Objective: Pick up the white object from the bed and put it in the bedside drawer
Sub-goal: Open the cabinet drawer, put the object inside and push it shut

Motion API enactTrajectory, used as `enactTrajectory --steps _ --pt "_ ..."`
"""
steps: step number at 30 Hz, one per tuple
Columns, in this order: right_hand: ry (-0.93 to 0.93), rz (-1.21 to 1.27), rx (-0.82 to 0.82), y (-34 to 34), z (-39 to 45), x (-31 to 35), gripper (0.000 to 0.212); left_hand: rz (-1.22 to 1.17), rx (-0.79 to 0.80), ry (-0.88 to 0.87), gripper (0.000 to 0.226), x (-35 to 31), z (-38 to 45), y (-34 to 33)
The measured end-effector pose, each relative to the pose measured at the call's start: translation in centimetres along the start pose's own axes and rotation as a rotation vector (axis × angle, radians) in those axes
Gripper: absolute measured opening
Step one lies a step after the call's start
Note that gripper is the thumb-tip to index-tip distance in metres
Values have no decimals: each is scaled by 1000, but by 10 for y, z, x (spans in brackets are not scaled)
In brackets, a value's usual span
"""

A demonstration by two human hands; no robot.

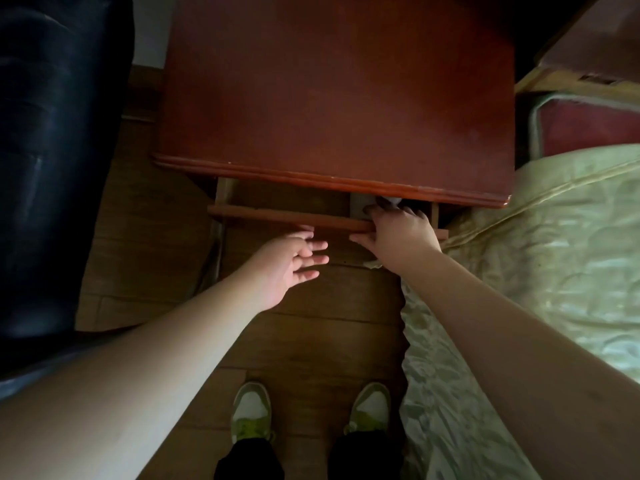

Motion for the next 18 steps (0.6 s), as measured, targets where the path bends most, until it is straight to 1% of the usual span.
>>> enactTrajectory --steps 2,5,7,9,11,12,13,14,16,17,18 --pt "19 31 -78 -1 -6 -5 53 -1 7 -10 47 3 -4 3" --pt "58 131 -176 -7 -22 -7 57 -87 14 -63 40 4 -13 14" --pt "56 208 -259 -11 -40 -1 60 -206 13 -88 36 4 -18 19" --pt "42 292 -342 -13 -62 12 61 -348 0 -75 37 4 -25 21" --pt "18 453 -431 -18 -83 28 57 -456 6 -61 42 4 -31 20" --pt "-31 589 -469 -20 -91 36 55 -505 16 -54 46 4 -33 18" --pt "-127 769 -489 -22 -98 43 52 -548 29 -51 50 4 -35 18" --pt "-273 981 -487 -24 -101 48 49 -584 43 -49 55 2 -37 17" --pt "-623 1423 -430 -24 -94 48 43 -638 67 -43 64 -2 -39 16" --pt "-763 1678 -400 -24 -85 43 42 -661 79 -38 68 -3 -39 16" --pt "-852 1953 -378 -21 -75 39 43 -682 91 -35 72 -5 -39 16"
Point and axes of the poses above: each hand's wrist, its own z-axis towards the middle knuckle, its own y-axis out of the back of the hand, x = y × z, the point moved 2 cm from there along z, towards the middle knuckle, and after that the axes turned 3 degrees about y, right-handed, at the moved point
